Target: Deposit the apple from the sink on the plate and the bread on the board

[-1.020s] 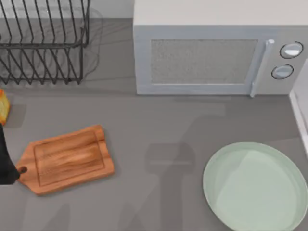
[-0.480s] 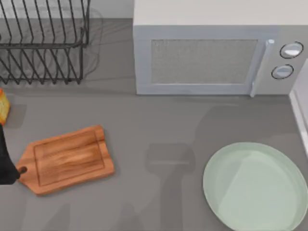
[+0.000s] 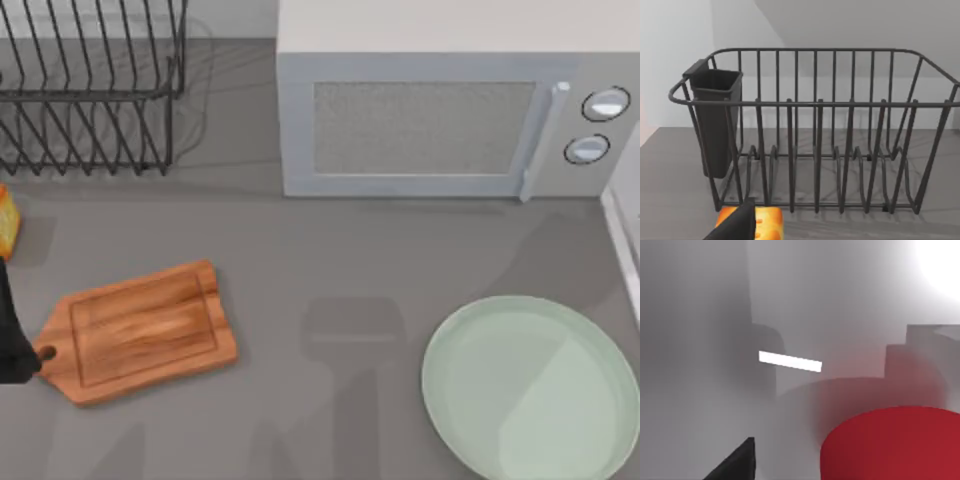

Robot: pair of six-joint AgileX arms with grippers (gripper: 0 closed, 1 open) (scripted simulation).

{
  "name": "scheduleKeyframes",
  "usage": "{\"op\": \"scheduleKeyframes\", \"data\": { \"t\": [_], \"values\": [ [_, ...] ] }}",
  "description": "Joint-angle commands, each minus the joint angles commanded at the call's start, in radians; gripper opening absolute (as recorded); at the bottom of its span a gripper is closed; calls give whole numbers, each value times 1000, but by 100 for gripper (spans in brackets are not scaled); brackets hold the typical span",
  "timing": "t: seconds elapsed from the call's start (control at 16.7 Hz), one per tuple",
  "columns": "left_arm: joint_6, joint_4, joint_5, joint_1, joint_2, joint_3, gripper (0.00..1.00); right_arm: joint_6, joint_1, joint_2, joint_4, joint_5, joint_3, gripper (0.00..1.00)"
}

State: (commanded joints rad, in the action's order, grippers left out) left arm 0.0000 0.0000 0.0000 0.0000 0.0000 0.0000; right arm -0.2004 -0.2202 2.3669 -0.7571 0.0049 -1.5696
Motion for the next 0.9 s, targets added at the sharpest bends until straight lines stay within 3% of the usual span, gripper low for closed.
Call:
{"op": "scheduleKeyframes", "data": {
  "t": [0.18, 0.48, 0.9],
  "values": [
    [0, 0, 0, 0, 0, 0, 100, 1, -1, 72, 112, 1, 49, 100],
    [0, 0, 0, 0, 0, 0, 100, 1, -1, 89, 133, 1, 60, 100],
    [0, 0, 0, 0, 0, 0, 100, 1, -1, 89, 133, 1, 60, 47]
  ]
}}
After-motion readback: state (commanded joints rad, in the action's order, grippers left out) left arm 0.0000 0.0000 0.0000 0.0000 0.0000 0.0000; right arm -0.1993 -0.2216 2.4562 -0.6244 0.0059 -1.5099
